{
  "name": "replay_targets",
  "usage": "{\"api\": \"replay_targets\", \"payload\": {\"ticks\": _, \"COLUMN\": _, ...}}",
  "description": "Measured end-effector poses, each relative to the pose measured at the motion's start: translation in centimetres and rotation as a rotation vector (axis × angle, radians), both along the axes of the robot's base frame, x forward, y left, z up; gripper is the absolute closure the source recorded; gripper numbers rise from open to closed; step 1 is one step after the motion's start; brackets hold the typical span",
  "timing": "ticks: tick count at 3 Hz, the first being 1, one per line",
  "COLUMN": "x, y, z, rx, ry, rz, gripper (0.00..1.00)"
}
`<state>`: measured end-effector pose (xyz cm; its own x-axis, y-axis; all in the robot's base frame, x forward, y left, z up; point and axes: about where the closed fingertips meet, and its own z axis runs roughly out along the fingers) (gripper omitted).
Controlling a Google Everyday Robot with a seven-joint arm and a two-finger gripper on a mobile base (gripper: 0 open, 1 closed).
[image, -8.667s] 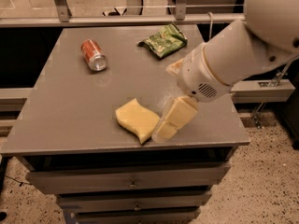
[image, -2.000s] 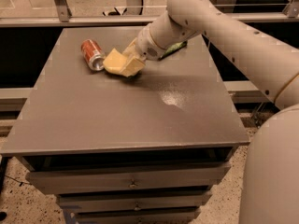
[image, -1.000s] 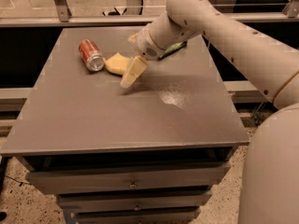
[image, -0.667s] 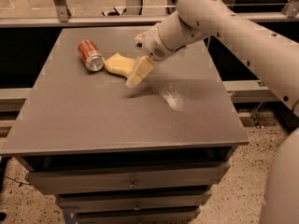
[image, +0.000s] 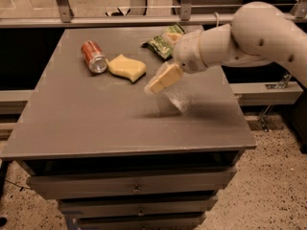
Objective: Move sponge near coke can
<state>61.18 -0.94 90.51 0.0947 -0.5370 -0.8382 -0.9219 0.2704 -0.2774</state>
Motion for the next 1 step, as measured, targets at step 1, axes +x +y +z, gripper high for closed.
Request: {"api": "replay_targets", "payload": {"ticks": 1, "x": -0.85, "y": -4.18, "z": 1.03, "rx": 0.047, "ry": -0.011, "rz": -0.063, "gripper": 0.00}}
